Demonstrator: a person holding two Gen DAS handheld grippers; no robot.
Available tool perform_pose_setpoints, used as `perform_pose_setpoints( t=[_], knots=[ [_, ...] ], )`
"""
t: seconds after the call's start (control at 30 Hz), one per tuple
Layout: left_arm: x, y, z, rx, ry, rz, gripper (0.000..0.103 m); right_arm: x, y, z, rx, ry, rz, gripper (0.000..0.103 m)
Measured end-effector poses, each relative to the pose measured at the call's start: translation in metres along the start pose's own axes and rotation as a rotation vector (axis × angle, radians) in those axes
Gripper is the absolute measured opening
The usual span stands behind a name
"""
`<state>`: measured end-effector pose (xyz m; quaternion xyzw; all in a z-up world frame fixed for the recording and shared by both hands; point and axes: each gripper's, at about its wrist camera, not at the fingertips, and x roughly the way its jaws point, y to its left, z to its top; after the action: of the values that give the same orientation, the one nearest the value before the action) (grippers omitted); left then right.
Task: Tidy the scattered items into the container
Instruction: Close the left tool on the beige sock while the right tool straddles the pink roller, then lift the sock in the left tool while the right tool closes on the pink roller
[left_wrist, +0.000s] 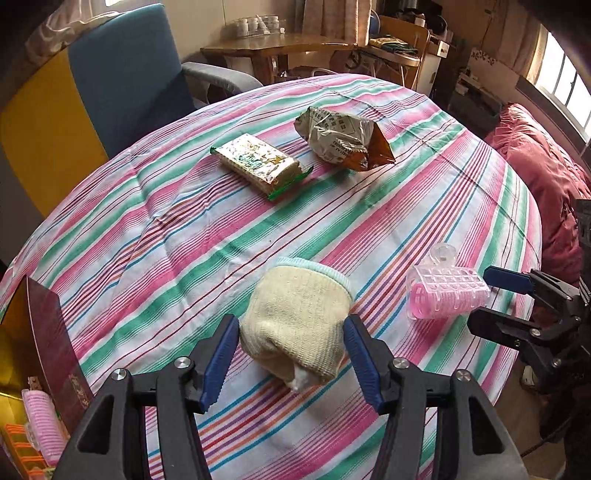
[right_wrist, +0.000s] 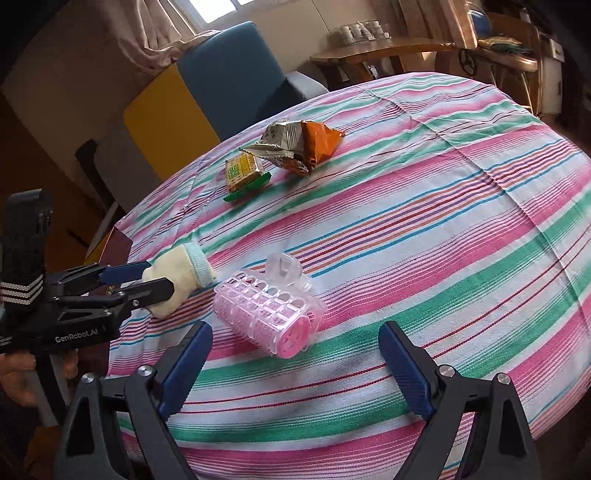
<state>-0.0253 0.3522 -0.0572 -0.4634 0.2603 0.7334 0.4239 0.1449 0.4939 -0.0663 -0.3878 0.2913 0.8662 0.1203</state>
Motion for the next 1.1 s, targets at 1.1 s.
perform_pose_setpoints(
  t=[1.1],
  knots=[
    [-0.031,0.013,-0.102,-0.292,-0.056,-0.093,0.063,0.016,0.048,-0.005,-0.138,0.108,0.216,0.093]
  ],
)
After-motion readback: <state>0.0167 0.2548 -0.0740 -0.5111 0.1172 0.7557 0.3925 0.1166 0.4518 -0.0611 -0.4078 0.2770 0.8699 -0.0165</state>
